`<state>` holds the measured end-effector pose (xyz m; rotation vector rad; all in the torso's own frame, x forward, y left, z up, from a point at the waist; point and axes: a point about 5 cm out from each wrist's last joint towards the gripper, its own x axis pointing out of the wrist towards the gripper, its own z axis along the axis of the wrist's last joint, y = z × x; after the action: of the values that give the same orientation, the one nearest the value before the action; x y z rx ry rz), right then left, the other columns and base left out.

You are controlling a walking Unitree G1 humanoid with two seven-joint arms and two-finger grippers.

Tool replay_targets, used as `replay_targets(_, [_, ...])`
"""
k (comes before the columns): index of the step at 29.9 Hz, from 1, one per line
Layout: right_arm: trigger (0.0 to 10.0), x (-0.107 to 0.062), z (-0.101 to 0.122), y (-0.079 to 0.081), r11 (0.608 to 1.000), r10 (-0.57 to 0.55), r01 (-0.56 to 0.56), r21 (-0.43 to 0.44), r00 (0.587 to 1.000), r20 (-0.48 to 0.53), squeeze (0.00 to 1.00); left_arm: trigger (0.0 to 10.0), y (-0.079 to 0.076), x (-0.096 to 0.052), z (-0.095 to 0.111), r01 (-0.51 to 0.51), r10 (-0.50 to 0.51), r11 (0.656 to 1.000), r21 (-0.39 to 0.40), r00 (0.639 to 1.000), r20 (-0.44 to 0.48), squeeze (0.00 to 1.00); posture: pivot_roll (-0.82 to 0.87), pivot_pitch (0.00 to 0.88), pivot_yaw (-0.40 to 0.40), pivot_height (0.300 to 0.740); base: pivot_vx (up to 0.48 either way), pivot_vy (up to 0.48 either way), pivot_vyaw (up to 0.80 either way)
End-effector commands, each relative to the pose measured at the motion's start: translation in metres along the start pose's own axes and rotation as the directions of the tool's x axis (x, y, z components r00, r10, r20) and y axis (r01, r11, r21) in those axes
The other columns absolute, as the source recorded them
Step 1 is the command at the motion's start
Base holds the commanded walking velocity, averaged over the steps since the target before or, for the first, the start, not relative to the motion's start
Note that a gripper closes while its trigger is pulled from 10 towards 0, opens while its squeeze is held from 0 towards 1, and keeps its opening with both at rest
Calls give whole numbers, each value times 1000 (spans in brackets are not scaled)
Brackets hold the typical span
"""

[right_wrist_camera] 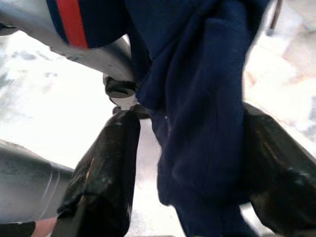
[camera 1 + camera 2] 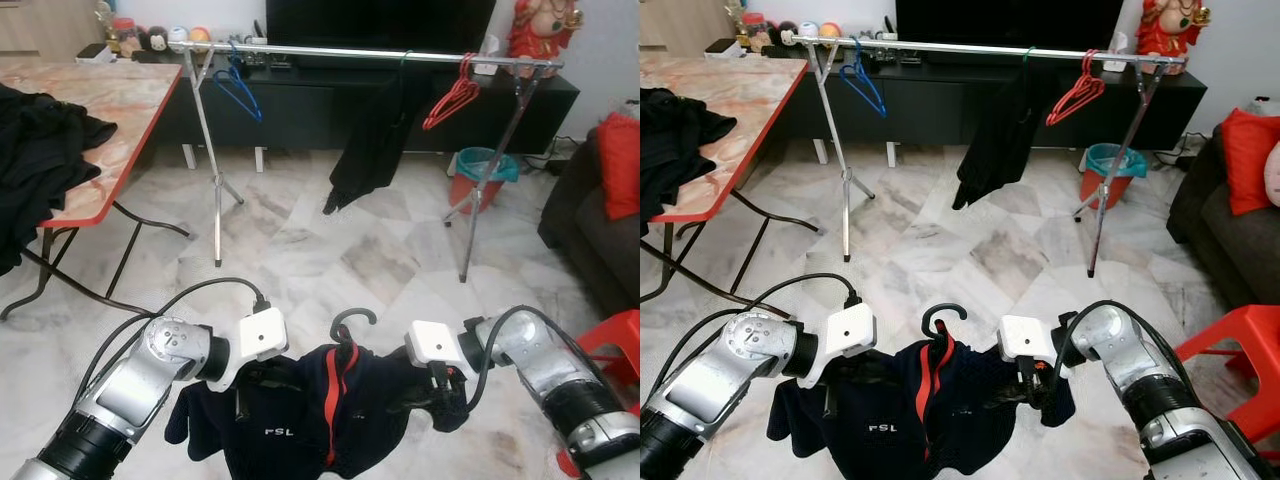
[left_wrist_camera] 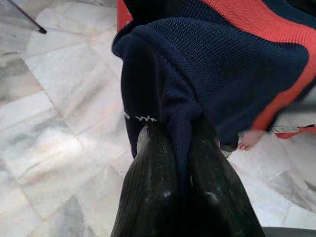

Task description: Hang hanger

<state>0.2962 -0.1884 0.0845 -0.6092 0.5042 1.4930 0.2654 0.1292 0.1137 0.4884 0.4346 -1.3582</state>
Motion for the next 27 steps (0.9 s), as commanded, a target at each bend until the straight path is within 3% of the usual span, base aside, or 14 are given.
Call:
replay_targets(1, [10000, -8, 0, -4, 998, -56, 56, 0, 998, 17, 1000, 0, 4, -4, 7, -22, 21, 999, 32, 1000, 18, 0, 124, 0, -29, 740, 0, 0, 0])
replay_targets(4, [10000, -16, 7, -16, 983, -182, 181, 21, 980, 82, 1000, 0, 3, -4, 4, -20, 20, 999, 24, 1000, 15, 0, 125, 0, -29, 740, 0, 0, 0])
replay_targets(9, [10000, -41, 12, -37, 885, -465, 457, 87, 870, 164, 1000, 0, 0, -7, -3, -35, 35, 999, -1, 999, 7, 0, 125, 0, -29, 740, 0, 0, 0])
replay_targets(12, [10000, -46, 12, -36, 871, -491, 475, 123, 843, 218, 1000, 0, -1, -9, -7, -46, 46, 999, -15, 999, 2, 0, 119, 0, -26, 740, 0, 0, 0])
replay_targets(14, [10000, -49, 11, -36, 819, -573, 549, 166, 780, 252, 1000, 0, 1, -11, -10, -110, 110, 993, -32, 994, 9, 0, 118, 0, -26, 740, 0, 0, 0])
replay_targets(15, [10000, -54, 9, -39, 759, -651, 615, 213, 716, 253, 922, 0, 7, -13, -11, -182, 182, 983, -41, 983, 18, 0, 114, 0, -23, 740, 0, 0, 0])
replay_targets(16, [10000, -56, 6, -41, 710, -705, 659, 250, 666, 245, 373, 0, 12, -14, -13, -248, 250, 967, -53, 968, 24, 0, 114, 0, -23, 740, 0, 0, 0])
replay_targets(17, [10000, -56, 6, -41, 710, -705, 659, 250, 666, 245, 373, 0, 12, -14, -13, -248, 250, 967, -53, 968, 24, 0, 114, 0, -23, 740, 0, 0, 0])
replay_targets(18, [10000, -58, 3, -42, 662, -750, 695, 280, 617, 239, 0, 745, 17, -14, -16, -311, 313, 948, -64, 950, 19, 0, 116, 0, -22, 740, 0, 0, 0])
replay_targets(19, [10000, -60, -4, -42, 557, -830, 750, 358, 515, 213, 0, 7647, 25, -16, -21, -429, 431, 900, -80, 902, 10, 0, 116, 0, -23, 740, 0, 0, 0])
replay_targets(20, [10000, -62, -9, -42, 487, -872, 774, 404, 451, 189, 0, 10000, 30, -17, -23, -495, 498, 864, -93, 867, 12, 0, 113, 0, -23, 740, 0, 0, 0])
replay_targets(24, [10000, -65, -40, -32, 188, -974, 799, 572, 226, 4, 0, 10000, 37, -17, -27, -638, 654, 741, -210, 756, 15, 0, 108, 0, -23, 740, 0, 0, 0])
replay_targets(26, [10000, -61, -61, -19, 23, -982, 788, 615, 133, -133, 0, 10000, 40, -16, -27, -705, 731, 662, -254, 682, 13, 0, 100, 0, -20, 740, 0, 0, 0])
replay_targets(27, [10000, -58, -69, -13, -29, -976, 790, 612, 109, -186, 0, 10000, 42, -15, -27, -723, 756, 631, -281, 654, 15, 0, 95, 0, -17, 740, 0, 0, 0])
